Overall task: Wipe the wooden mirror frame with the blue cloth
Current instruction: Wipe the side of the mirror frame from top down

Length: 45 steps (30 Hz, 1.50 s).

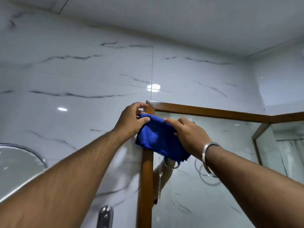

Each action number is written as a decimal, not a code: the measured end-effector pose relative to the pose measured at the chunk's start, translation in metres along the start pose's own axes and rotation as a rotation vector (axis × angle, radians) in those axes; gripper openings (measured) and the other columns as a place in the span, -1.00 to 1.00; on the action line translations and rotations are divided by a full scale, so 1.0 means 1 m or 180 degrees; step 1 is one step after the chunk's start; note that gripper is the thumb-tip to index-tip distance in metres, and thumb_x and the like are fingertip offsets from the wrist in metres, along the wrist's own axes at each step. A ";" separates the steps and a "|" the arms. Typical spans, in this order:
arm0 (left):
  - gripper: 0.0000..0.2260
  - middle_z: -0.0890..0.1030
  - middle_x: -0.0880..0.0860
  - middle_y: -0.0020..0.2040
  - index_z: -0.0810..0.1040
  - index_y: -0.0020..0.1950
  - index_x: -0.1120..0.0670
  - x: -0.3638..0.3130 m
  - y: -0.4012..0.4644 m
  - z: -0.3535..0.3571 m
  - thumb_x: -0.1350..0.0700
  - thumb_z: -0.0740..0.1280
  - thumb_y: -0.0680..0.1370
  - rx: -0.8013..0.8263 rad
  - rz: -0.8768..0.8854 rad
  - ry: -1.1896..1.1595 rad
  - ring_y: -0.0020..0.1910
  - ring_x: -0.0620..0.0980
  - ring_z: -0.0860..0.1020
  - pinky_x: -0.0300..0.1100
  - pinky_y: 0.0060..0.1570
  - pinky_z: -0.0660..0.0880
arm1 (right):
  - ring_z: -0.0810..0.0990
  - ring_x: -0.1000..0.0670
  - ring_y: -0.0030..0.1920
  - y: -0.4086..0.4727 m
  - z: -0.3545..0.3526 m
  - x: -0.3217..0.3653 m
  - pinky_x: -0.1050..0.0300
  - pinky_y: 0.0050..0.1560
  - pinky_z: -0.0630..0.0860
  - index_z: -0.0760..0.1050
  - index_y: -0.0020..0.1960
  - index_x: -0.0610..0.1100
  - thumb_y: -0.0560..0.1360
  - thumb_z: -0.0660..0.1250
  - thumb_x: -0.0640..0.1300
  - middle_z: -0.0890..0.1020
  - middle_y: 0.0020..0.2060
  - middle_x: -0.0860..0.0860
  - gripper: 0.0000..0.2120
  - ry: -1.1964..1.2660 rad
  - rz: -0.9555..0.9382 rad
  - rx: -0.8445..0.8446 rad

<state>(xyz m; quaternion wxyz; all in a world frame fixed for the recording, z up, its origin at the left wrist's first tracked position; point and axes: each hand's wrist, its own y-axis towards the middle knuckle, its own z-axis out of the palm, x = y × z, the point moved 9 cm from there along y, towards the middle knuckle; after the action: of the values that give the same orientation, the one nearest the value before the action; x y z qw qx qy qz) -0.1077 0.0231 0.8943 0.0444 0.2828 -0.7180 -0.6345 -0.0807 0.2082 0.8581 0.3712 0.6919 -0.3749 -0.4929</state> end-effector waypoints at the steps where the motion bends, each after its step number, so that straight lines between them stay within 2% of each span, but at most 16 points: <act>1: -0.63 0.70 0.08 -0.01 0.58 0.25 0.01 -0.003 0.010 0.002 0.21 0.49 0.47 -0.0104 0.0065 0.0158 -0.07 0.00 0.65 -0.08 0.04 0.62 | 0.55 -0.18 -0.25 0.008 0.001 -0.003 0.03 -0.35 0.47 0.29 0.39 0.12 0.40 0.43 -0.16 0.52 -0.05 -0.13 -0.37 -0.0293 -0.0127 -0.0122; 4: -0.65 0.70 -0.04 -0.02 0.60 0.19 -0.04 -0.009 0.034 0.006 0.06 0.53 0.42 -0.0357 0.0180 0.0750 -0.11 -0.04 0.63 -0.07 0.06 0.59 | 0.55 -0.17 -0.22 0.025 0.016 -0.010 -0.01 -0.33 0.56 0.40 0.37 0.03 0.34 0.50 -0.10 0.53 0.02 -0.20 -0.37 -0.0958 -0.0340 -0.0210; 6: -0.61 0.69 -0.10 0.01 0.58 0.21 -0.06 -0.012 0.045 0.004 -0.04 0.54 0.41 -0.0518 0.0301 0.1095 -0.05 -0.03 0.61 -0.01 0.17 0.53 | 0.57 -0.22 -0.07 0.035 0.024 -0.013 -0.07 -0.14 0.59 0.43 0.37 -0.03 0.40 0.41 -0.11 0.52 0.21 -0.23 -0.46 -0.1258 -0.0311 -0.0348; 8: -0.53 0.67 -0.08 0.13 0.54 0.29 -0.05 -0.009 0.049 0.004 -0.14 0.50 0.44 -0.0681 0.0447 0.1465 0.12 0.01 0.59 0.06 0.25 0.47 | 0.54 -0.26 0.21 0.039 0.037 -0.006 -0.10 0.16 0.53 0.43 0.38 -0.14 0.49 0.23 -0.13 0.42 0.39 -0.23 -0.55 -0.1352 -0.0383 -0.0395; 10: -0.49 0.60 0.01 0.29 0.47 0.42 -0.01 0.002 0.040 0.003 -0.19 0.39 0.52 -0.0826 0.0515 0.1757 0.27 0.09 0.53 0.08 0.29 0.41 | 0.42 -0.24 0.39 0.041 0.053 0.000 -0.09 0.35 0.40 0.32 0.46 -0.21 0.54 0.13 -0.20 0.34 0.46 -0.22 -0.52 -0.0991 -0.0515 -0.0277; 13: -0.42 0.45 0.12 0.49 0.31 0.56 0.08 0.037 0.008 0.005 -0.18 0.13 0.60 -0.0689 0.0569 0.2118 0.48 0.16 0.38 0.11 0.45 0.29 | 0.17 -0.13 0.53 0.045 0.065 -0.011 0.04 0.46 0.19 0.00 0.57 -0.01 0.56 0.04 -0.18 0.15 0.56 -0.11 -0.41 0.0046 -0.0260 0.0091; 16: -0.34 0.20 0.13 0.64 0.18 0.64 0.07 0.067 -0.016 0.011 -0.22 -0.01 0.59 -0.0339 0.0742 0.3021 0.62 0.15 0.15 0.14 0.58 0.06 | 0.02 -0.08 0.57 0.045 0.069 -0.014 0.09 0.51 -0.01 -0.09 0.58 -0.01 0.57 -0.07 0.12 0.04 0.58 -0.08 -0.38 0.0008 -0.0273 0.0108; 18: -0.33 0.19 0.15 0.64 0.21 0.63 0.06 0.074 -0.019 0.013 -0.23 -0.05 0.58 -0.0252 0.0870 0.3306 0.62 0.18 0.16 0.20 0.57 0.09 | -0.07 -0.12 0.57 0.043 0.077 -0.009 0.02 0.54 -0.10 -0.12 0.58 -0.10 0.55 -0.16 0.25 -0.04 0.57 -0.11 -0.30 -0.0482 -0.0397 0.0185; 22: -0.31 0.11 0.16 0.66 0.12 0.65 0.01 0.075 -0.012 0.017 -0.25 -0.10 0.56 -0.0206 0.0950 0.3496 0.64 0.18 0.10 0.22 0.57 0.06 | -0.14 -0.12 0.57 0.064 0.076 -0.014 0.02 0.52 -0.19 -0.13 0.57 -0.16 0.55 -0.21 0.23 -0.09 0.57 -0.14 -0.29 -0.0717 -0.0400 0.0093; 26: -0.30 0.07 0.15 0.67 0.07 0.66 0.00 0.077 -0.011 0.017 -0.27 -0.14 0.56 -0.0245 0.1001 0.3543 0.64 0.18 0.07 0.22 0.58 0.03 | -0.15 -0.08 0.57 0.068 0.074 -0.010 -0.02 0.56 -0.13 -0.15 0.57 -0.11 0.63 -0.04 0.08 -0.11 0.58 -0.09 -0.39 -0.0370 -0.0040 -0.0111; 29: -0.29 0.03 0.15 0.67 0.04 0.66 0.00 0.079 -0.012 0.019 -0.28 -0.13 0.56 -0.0187 0.1010 0.3542 0.65 0.18 0.03 0.22 0.59 0.01 | -0.13 -0.04 0.58 0.010 0.092 0.018 -0.01 0.56 -0.10 -0.08 0.58 -0.05 0.58 0.04 0.07 -0.06 0.58 -0.01 -0.37 0.0235 0.0264 -0.0100; 32: -0.31 -0.01 0.15 0.68 0.00 0.67 0.00 0.079 -0.011 0.020 -0.26 -0.10 0.58 -0.0193 0.1001 0.3497 0.65 0.17 -0.01 0.22 0.59 -0.03 | -0.03 -0.07 0.57 -0.094 0.122 0.069 0.03 0.52 -0.04 -0.03 0.57 -0.04 0.53 0.11 0.13 -0.03 0.58 0.01 -0.31 0.0313 0.0354 -0.0044; 35: -0.31 -0.01 0.17 0.67 0.00 0.67 0.01 0.080 -0.015 0.020 -0.26 -0.09 0.58 -0.0208 0.0970 0.3526 0.65 0.18 0.00 0.23 0.59 -0.01 | 0.11 -0.14 0.52 -0.141 0.135 0.091 -0.01 0.48 0.08 0.07 0.52 -0.13 0.59 0.00 0.18 0.10 0.54 -0.06 -0.39 0.0285 0.0263 -0.0035; 38: -0.31 -0.02 0.16 0.68 0.00 0.67 0.00 0.079 -0.015 0.018 -0.26 -0.09 0.58 -0.0195 0.0955 0.3504 0.65 0.18 -0.01 0.22 0.59 -0.02 | 0.03 -0.19 0.55 -0.074 0.118 0.058 -0.09 0.54 0.07 0.02 0.57 -0.12 0.53 0.16 0.12 0.02 0.58 -0.09 -0.29 0.0082 0.0353 -0.0081; 42: -0.31 0.07 0.19 0.66 0.10 0.66 0.02 0.077 -0.017 0.020 -0.27 -0.07 0.58 -0.0155 0.0983 0.3506 0.64 0.21 0.07 0.22 0.58 0.04 | -0.17 -0.16 0.57 0.048 0.078 -0.001 -0.03 0.54 -0.18 -0.10 0.58 -0.15 0.63 -0.02 -0.01 -0.12 0.58 -0.12 -0.42 0.0174 0.0890 -0.0312; 45: -0.31 0.12 0.19 0.65 0.15 0.65 0.02 0.076 -0.016 0.018 -0.27 -0.09 0.57 -0.0141 0.0993 0.3516 0.62 0.22 0.12 0.23 0.57 0.08 | -0.20 -0.08 0.57 0.050 0.080 -0.001 0.05 0.51 -0.24 -0.16 0.58 -0.10 0.64 -0.02 0.00 -0.15 0.58 -0.05 -0.41 0.0222 0.0890 -0.0302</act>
<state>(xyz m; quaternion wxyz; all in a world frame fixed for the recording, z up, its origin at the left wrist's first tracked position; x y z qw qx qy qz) -0.1729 0.0033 0.8532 0.5119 0.4619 -0.6081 -0.3934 -0.1655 0.1748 0.8837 0.4813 0.6313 -0.4307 -0.4292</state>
